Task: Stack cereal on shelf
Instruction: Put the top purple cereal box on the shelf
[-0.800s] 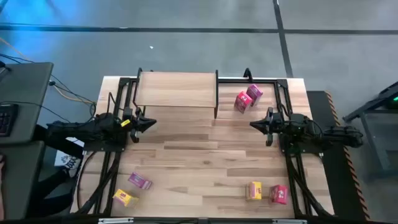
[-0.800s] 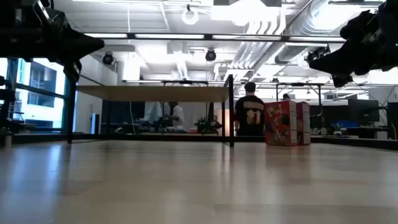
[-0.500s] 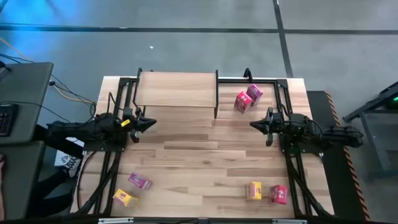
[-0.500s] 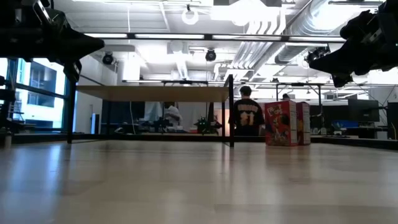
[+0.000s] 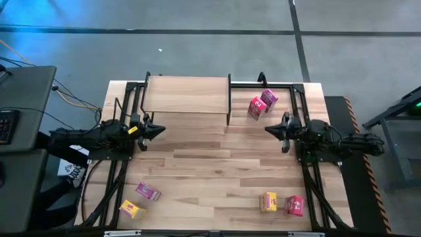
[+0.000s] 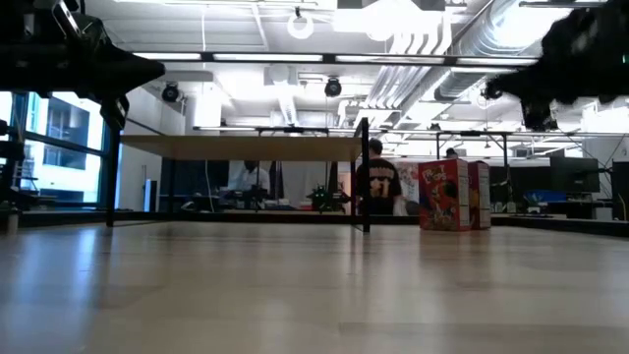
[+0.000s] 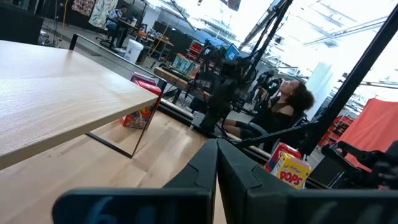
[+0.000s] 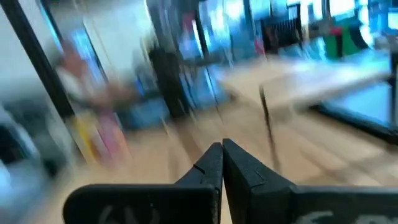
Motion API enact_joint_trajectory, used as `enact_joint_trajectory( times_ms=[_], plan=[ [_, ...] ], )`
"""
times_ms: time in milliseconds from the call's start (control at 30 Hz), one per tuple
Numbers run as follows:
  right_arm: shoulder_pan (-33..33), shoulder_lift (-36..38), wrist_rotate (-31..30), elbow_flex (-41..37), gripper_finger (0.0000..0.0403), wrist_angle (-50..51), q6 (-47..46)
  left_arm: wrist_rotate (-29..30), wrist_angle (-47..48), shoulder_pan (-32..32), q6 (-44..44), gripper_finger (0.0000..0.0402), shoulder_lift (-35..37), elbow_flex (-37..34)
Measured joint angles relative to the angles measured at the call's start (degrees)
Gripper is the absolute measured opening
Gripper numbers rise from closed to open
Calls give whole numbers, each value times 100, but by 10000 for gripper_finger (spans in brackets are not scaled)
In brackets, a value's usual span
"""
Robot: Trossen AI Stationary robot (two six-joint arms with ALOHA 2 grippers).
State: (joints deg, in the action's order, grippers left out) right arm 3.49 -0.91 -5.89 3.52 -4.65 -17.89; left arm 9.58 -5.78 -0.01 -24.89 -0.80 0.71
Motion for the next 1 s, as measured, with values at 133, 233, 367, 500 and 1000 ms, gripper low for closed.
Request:
enact_joint_trajectory(
  times_ms=[133, 233, 367, 500, 1000],
  plan=[
    [0, 8, -494, 3, 0, -1967, -736, 0, 0, 0, -1, 3, -1, -1],
    [0, -26, -1268, 33, 0, -3150, -492, -2, 0, 0, -1, 3, -2, 0],
    [3, -335, -2493, 634, 5, -2696, -537, -2, 0, 0, 0, 3, -1, 0],
    [162, -1142, -3255, 1825, 46, -173, -1329, 0, 0, 0, 0, 3, -1, 0],
    [4246, -5742, 757, 5545, 257, 5032, -773, 0, 0, 0, -1, 3, 0, 0]
  ],
)
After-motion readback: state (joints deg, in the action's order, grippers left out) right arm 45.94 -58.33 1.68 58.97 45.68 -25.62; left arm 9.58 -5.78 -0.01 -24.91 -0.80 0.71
